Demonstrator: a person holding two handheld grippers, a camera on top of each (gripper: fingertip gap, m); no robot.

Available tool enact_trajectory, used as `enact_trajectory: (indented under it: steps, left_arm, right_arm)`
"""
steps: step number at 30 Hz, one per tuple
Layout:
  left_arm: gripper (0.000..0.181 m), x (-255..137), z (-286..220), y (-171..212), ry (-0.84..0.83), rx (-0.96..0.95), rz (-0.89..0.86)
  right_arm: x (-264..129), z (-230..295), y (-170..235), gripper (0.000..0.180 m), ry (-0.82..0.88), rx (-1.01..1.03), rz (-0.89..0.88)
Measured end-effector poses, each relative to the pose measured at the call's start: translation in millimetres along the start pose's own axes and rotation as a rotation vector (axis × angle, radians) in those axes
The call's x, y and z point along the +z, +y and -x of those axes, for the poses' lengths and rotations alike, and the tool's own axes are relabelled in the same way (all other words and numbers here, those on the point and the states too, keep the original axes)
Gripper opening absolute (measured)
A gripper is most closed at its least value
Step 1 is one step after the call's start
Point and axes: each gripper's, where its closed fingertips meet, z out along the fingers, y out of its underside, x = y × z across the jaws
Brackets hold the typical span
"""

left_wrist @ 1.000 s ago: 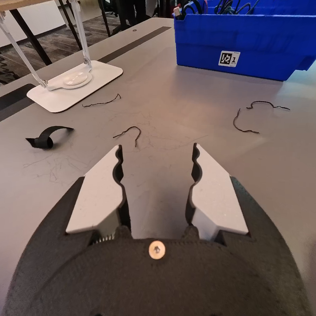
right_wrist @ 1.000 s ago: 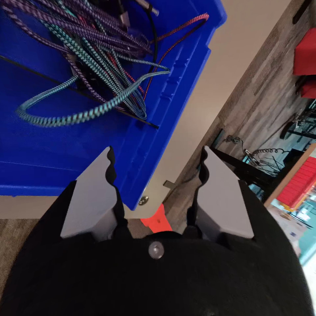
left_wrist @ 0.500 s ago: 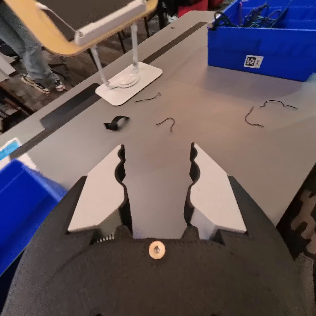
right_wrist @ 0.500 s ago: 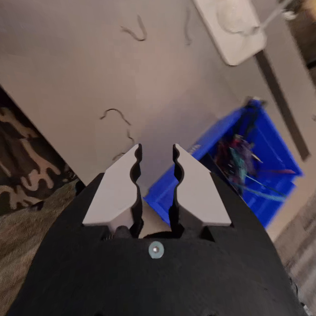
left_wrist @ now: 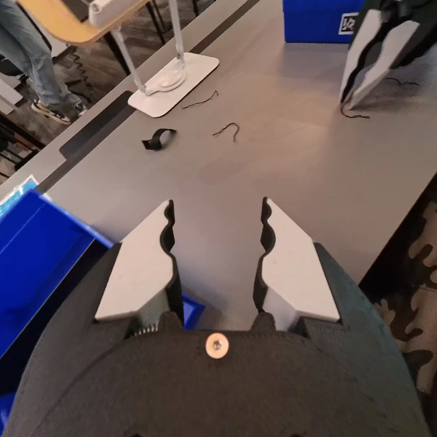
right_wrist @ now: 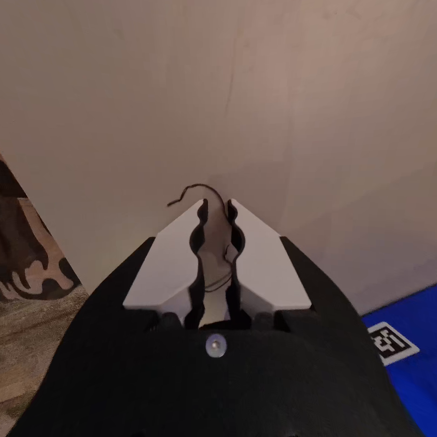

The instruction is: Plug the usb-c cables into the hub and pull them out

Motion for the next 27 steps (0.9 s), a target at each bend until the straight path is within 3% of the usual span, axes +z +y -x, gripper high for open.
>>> enact_trajectory:
  steps: [4,7,9,12,16,20,22,25,27]
  left_arm:
    - [0.071,8.2,-24.5,2.9,0.077,0.02,-0.009]
    - [0.071,10.4,-25.1,7.4,0.079,0.043,-0.003]
    - [0.071,8.1,-20.7,7.4,0.073,0.036,-0.015]
    - [0.071,6.1,-15.7,9.4,0.074,-0.003,-0.029]
    - [0.071,10.8,-22.0,10.4,0.103,-0.01,-0.03]
    - [0.071,14.3,-26.4,12.3,0.117,-0.008,-0.022]
    - [0.071,14.3,-26.2,12.9,0.117,-0.016,-0.018]
    - [0.072,13.1,-24.1,11.6,0.104,-0.019,-0.018]
    - [0.071,14.0,-24.4,11.0,0.101,-0.025,-0.018]
  right_arm:
    - [5.6,2.6,-9.4,0.0,-0.048,0.026,-0.031]
    - [2.8,1.1,-10.7,0.0,-0.016,0.036,-0.023]
    - [-19.2,-4.5,-19.0,0.0,0.038,0.071,-0.089]
    - [-93.6,-31.9,-23.5,0.0,0.202,0.178,-0.25]
    - [-173.3,-86.3,49.4,0.0,0.458,0.373,-0.221]
    - [-169.1,-104.2,123.6,0.0,0.47,0.523,-0.105]
    - [-157.3,-109.2,146.8,0.029,0.485,0.571,-0.044]
    - [-162.3,-106.9,147.7,0.028,0.551,0.546,-0.021]
    - [-184.9,-98.2,117.5,0.011,0.63,0.464,-0.1]
